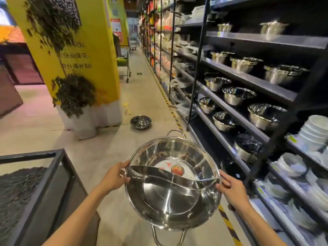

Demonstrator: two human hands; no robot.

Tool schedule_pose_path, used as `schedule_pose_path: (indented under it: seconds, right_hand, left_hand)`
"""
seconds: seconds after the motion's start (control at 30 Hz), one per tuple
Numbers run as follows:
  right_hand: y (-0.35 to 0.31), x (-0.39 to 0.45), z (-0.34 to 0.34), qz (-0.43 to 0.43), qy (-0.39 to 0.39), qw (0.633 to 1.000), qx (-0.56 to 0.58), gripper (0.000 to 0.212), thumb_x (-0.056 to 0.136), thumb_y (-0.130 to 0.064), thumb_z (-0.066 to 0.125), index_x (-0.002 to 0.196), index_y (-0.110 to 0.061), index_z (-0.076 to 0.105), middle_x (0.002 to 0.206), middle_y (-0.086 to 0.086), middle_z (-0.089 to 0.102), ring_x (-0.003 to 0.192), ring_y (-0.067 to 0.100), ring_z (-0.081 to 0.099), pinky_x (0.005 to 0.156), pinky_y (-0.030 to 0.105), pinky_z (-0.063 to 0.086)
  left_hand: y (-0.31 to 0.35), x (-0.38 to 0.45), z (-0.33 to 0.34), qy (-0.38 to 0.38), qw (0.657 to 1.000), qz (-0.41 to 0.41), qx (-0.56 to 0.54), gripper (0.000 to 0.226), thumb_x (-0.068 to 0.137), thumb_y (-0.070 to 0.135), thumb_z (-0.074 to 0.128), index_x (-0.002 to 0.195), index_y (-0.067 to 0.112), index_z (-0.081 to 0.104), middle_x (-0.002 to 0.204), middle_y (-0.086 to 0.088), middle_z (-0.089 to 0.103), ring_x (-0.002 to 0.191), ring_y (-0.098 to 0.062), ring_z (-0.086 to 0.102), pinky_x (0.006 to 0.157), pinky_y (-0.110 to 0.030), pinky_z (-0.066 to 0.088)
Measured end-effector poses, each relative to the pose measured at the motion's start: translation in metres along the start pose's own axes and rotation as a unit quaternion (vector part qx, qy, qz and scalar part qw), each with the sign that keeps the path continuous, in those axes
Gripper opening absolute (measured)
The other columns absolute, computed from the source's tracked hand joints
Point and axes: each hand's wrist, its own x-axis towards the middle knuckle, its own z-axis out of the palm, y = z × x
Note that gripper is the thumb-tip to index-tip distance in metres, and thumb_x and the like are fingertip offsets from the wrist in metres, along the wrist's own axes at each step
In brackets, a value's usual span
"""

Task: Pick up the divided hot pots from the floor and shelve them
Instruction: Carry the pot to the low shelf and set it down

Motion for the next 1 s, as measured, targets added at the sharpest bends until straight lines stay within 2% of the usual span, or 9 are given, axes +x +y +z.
schedule_pose_path:
  seconds: [0.1, 0.2, 0.33, 0.43, 0.53, 0.63, 0.8, 0.9, 1.0]
  right_hand:
    - [-0.015, 0.065, 0.032, 0.006, -0.011, 1.000, 0.012, 0.062, 0.081, 0.008, 0.064, 0.136, -0.013, 0.045, 0.130, 0.010, 0.059, 0.096, 0.000, 0.060, 0.056, -0.002, 0.047]
    - [-0.029, 0.129, 0.071, 0.022, -0.002, 0.999, 0.035, 0.060, 0.081, 0.009, 0.063, 0.135, -0.014, 0.046, 0.121, 0.007, 0.064, 0.070, -0.022, 0.059, 0.052, -0.003, 0.044]
    - [-0.051, 0.205, 0.123, 0.036, 0.018, 0.998, 0.038, 0.061, 0.082, 0.009, 0.062, 0.134, -0.017, 0.046, 0.118, 0.000, 0.065, 0.072, -0.016, 0.062, 0.060, 0.003, 0.051]
    - [-0.074, 0.257, 0.157, 0.044, 0.038, 0.997, 0.047, 0.061, 0.080, 0.012, 0.062, 0.133, -0.015, 0.049, 0.121, 0.007, 0.066, 0.083, -0.006, 0.061, 0.071, 0.011, 0.052]
    - [-0.093, 0.307, 0.182, 0.052, 0.074, 0.994, 0.054, 0.061, 0.078, 0.014, 0.063, 0.133, -0.011, 0.049, 0.082, -0.010, 0.072, 0.060, -0.015, 0.056, 0.057, -0.003, 0.033]
    - [-0.106, 0.349, 0.199, 0.057, 0.092, 0.992, 0.067, 0.062, 0.080, 0.016, 0.059, 0.135, -0.005, 0.043, 0.044, -0.028, 0.055, 0.051, -0.021, 0.053, 0.050, -0.006, 0.034]
    - [-0.100, 0.423, 0.211, 0.089, 0.137, 0.982, 0.095, 0.061, 0.081, 0.012, 0.061, 0.134, -0.014, 0.047, 0.097, -0.019, 0.070, 0.085, -0.017, 0.058, 0.063, -0.001, 0.045]
    - [-0.092, 0.470, 0.215, 0.106, 0.168, 0.975, 0.100, 0.061, 0.081, 0.007, 0.064, 0.135, -0.015, 0.046, 0.129, 0.003, 0.059, 0.113, 0.010, 0.057, 0.091, 0.026, 0.051]
    - [-0.091, 0.513, 0.216, 0.125, 0.198, 0.967, 0.099, 0.061, 0.080, 0.009, 0.064, 0.135, -0.012, 0.046, 0.131, 0.005, 0.058, 0.105, 0.010, 0.060, 0.096, 0.032, 0.048]
  left_hand:
    - [-0.019, 0.059, -0.020, -0.002, 1.000, -0.013, 0.008, 0.066, 0.074, -0.004, 0.068, 0.132, 0.020, 0.047, 0.105, -0.006, 0.059, 0.084, -0.018, 0.058, 0.064, -0.020, 0.046]
    - [-0.041, 0.126, -0.042, -0.012, 1.000, -0.010, 0.014, 0.058, 0.074, -0.004, 0.067, 0.127, 0.016, 0.053, 0.110, -0.007, 0.059, 0.090, -0.025, 0.061, 0.075, -0.029, 0.050]
    - [-0.062, 0.227, -0.084, -0.039, 0.999, -0.004, 0.006, 0.046, 0.073, -0.004, 0.068, 0.110, 0.022, 0.062, 0.098, 0.000, 0.060, 0.087, -0.018, 0.059, 0.078, -0.033, 0.052]
    - [-0.072, 0.304, -0.116, -0.058, 0.998, -0.018, 0.024, 0.043, 0.075, 0.000, 0.069, 0.115, 0.010, 0.058, 0.111, -0.008, 0.060, 0.098, -0.023, 0.059, 0.090, -0.043, 0.053]
    - [-0.075, 0.378, -0.141, -0.066, 0.997, -0.009, 0.036, 0.047, 0.076, 0.000, 0.068, 0.120, 0.007, 0.053, 0.114, -0.010, 0.055, 0.099, -0.023, 0.055, 0.091, -0.042, 0.052]
    - [-0.072, 0.444, -0.155, -0.093, 0.994, 0.036, 0.052, 0.048, 0.077, 0.000, 0.068, 0.122, 0.011, 0.056, 0.116, -0.012, 0.060, 0.101, -0.024, 0.058, 0.091, -0.044, 0.052]
    - [-0.060, 0.554, -0.151, -0.138, 0.984, 0.091, 0.066, 0.054, 0.076, -0.006, 0.064, 0.123, 0.019, 0.056, 0.113, 0.000, 0.060, 0.096, -0.023, 0.059, 0.081, -0.034, 0.053]
    - [-0.053, 0.619, -0.139, -0.163, 0.976, 0.124, 0.079, 0.057, 0.075, -0.006, 0.066, 0.126, 0.017, 0.054, 0.112, -0.001, 0.064, 0.089, -0.021, 0.062, 0.067, -0.024, 0.052]
    - [-0.039, 0.680, -0.131, -0.193, 0.965, 0.150, 0.092, 0.054, 0.075, -0.005, 0.065, 0.120, 0.024, 0.057, 0.098, 0.000, 0.069, 0.090, -0.022, 0.063, 0.079, -0.035, 0.056]
